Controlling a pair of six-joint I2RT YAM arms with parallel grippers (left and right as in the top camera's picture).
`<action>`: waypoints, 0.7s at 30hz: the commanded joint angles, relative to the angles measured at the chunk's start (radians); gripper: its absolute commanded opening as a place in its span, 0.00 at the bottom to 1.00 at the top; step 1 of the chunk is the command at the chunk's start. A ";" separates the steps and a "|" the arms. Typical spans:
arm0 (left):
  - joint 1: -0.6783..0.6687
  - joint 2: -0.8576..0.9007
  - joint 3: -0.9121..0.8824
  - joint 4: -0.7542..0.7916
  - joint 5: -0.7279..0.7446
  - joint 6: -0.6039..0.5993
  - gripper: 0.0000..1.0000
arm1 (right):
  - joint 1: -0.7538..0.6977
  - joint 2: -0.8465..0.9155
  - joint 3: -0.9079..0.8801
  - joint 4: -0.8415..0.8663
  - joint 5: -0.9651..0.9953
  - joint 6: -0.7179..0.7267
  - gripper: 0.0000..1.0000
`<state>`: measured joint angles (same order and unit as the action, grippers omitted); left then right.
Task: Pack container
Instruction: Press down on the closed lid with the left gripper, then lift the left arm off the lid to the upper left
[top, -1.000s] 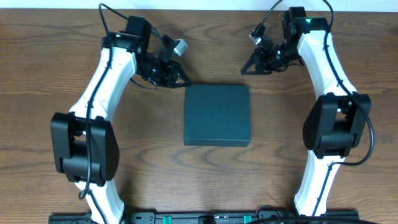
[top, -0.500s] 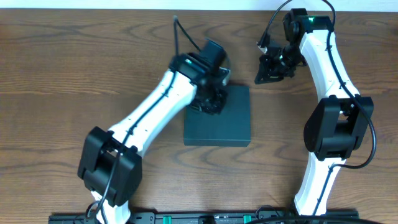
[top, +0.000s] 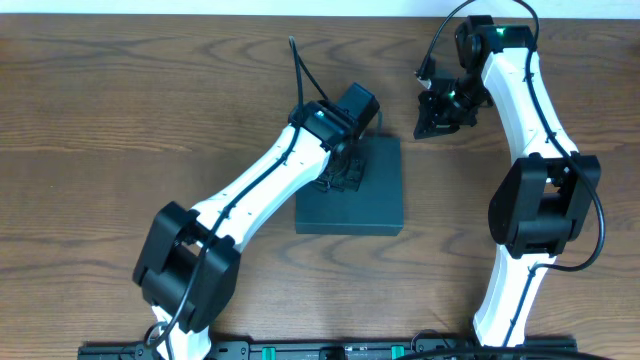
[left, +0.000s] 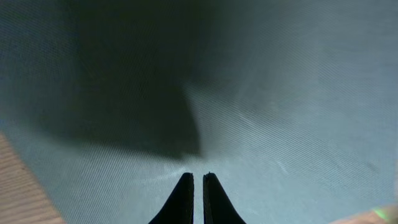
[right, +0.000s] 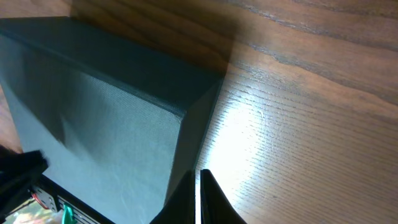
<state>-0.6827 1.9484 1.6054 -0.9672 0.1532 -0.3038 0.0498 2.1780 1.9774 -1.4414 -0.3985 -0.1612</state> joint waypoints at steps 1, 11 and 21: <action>0.002 0.056 -0.020 0.004 -0.020 -0.012 0.06 | 0.003 -0.027 0.017 -0.003 0.003 0.013 0.06; 0.002 0.102 -0.014 0.003 -0.012 -0.008 0.05 | 0.003 -0.027 0.017 -0.006 0.003 0.006 0.10; 0.109 -0.104 0.129 -0.019 -0.074 -0.005 0.06 | 0.003 -0.028 0.020 0.005 0.021 -0.001 0.39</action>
<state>-0.6277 1.9564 1.6638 -0.9844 0.1417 -0.3107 0.0498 2.1780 1.9774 -1.4414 -0.3893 -0.1612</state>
